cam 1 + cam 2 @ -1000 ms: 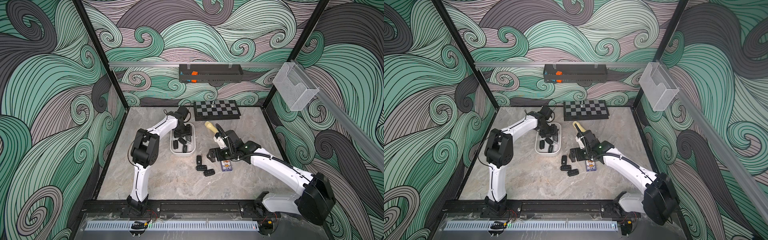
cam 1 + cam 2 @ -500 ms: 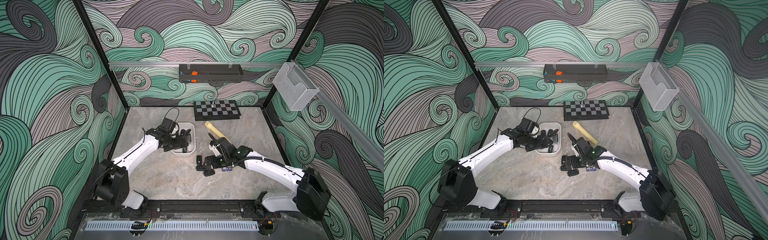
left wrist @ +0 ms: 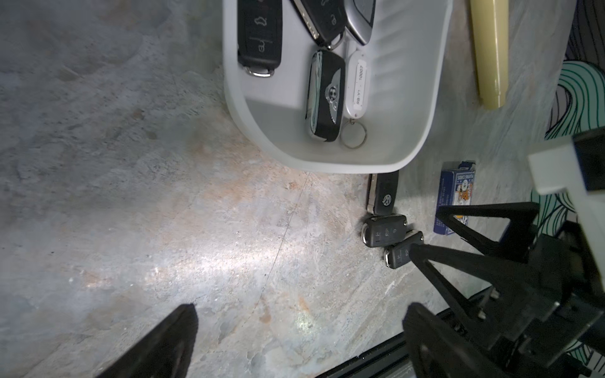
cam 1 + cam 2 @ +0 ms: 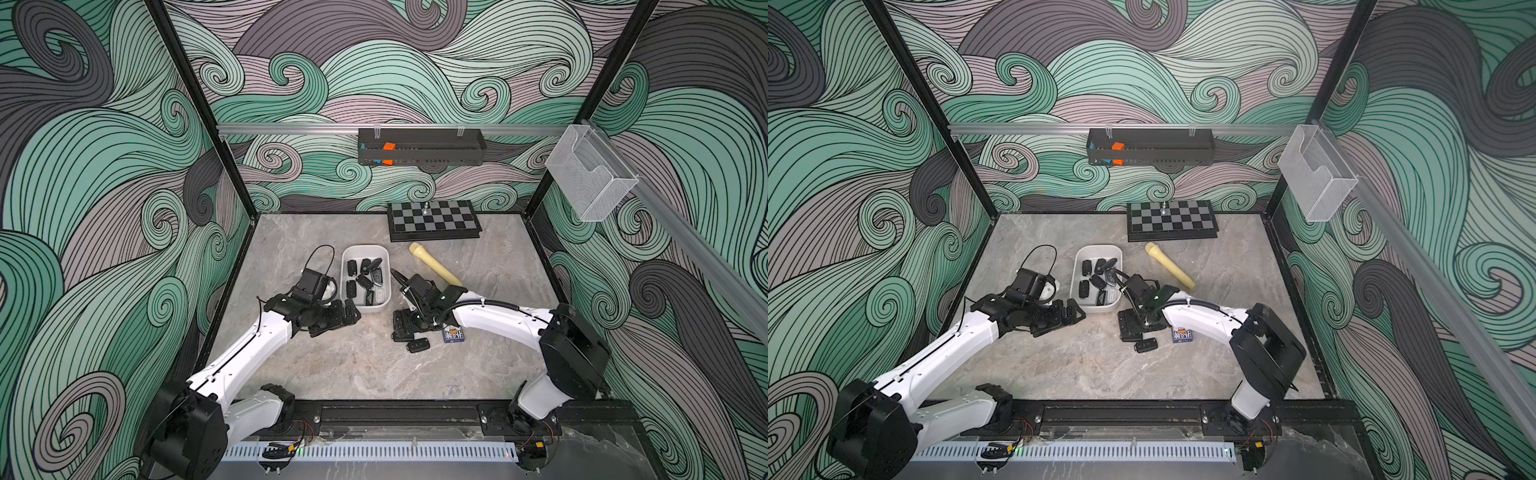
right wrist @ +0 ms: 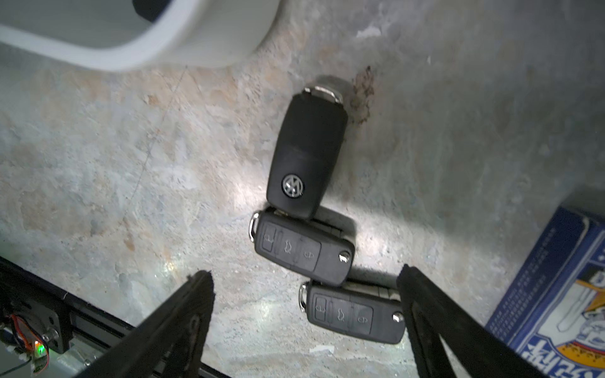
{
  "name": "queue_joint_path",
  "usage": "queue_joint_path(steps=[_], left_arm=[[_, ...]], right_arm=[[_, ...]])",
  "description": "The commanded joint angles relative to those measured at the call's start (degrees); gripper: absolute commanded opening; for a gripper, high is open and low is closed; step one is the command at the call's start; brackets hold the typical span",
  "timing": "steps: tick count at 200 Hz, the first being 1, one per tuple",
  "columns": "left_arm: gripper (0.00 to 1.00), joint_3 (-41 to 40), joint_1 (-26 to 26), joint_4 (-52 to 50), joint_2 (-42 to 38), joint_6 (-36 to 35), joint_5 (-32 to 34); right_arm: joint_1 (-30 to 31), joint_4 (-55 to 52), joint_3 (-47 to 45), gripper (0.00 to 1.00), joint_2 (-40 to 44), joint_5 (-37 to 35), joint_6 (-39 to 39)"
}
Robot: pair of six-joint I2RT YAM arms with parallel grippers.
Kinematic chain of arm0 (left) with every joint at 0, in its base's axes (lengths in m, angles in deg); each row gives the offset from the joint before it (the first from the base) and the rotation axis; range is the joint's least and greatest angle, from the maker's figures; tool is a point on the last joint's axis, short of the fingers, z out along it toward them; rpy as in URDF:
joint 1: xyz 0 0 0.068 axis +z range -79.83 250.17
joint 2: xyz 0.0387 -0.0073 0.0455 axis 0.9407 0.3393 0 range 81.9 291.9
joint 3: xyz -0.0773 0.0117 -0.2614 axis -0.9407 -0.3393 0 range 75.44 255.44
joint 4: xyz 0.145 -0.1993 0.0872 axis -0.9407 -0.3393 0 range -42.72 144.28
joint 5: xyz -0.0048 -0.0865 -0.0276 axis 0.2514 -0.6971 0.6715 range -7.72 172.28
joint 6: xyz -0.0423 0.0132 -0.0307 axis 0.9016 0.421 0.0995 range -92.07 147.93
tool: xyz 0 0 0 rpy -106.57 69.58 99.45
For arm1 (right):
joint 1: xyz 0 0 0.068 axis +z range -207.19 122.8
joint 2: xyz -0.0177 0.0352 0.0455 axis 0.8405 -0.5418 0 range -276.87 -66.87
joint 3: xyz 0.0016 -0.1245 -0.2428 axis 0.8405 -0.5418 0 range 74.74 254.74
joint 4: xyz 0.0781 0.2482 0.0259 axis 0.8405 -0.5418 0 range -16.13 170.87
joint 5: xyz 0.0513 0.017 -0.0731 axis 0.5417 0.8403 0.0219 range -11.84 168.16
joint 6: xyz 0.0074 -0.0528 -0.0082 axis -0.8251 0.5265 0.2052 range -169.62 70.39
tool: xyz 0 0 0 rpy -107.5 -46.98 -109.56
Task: Place the car key into the storage box
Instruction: Pick up the car key from the center of the board.
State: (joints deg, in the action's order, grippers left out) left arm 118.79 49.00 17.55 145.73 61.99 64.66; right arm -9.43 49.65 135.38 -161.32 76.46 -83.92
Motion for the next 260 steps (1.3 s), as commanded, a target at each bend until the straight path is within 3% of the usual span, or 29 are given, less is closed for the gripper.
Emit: queue_joint_path(steps=[1,92,176,260], left_arm=[[0.99,0.51,1.86,0.99,-1.6,-1.42,-1.43],[0.99,-3.4,9.38,-0.43,-4.13,-2.4,-4.68],[0.99,-4.11,11.02,0.44,-3.49,-1.8,-5.84],[0.99,-4.32,11.56,0.09,-3.94,-1.62,-5.75]], right_arm=[[0.39,-0.07,3.75,0.86,-3.41,-2.76,-1.13],[0.99,-4.43,9.39,0.73,-11.68,-5.68,-2.2],[2.68,-6.96,11.68,0.61,-15.57,-7.61,-5.07],[2.75,-8.14,11.21,0.41,-17.65,-8.3,-5.77]])
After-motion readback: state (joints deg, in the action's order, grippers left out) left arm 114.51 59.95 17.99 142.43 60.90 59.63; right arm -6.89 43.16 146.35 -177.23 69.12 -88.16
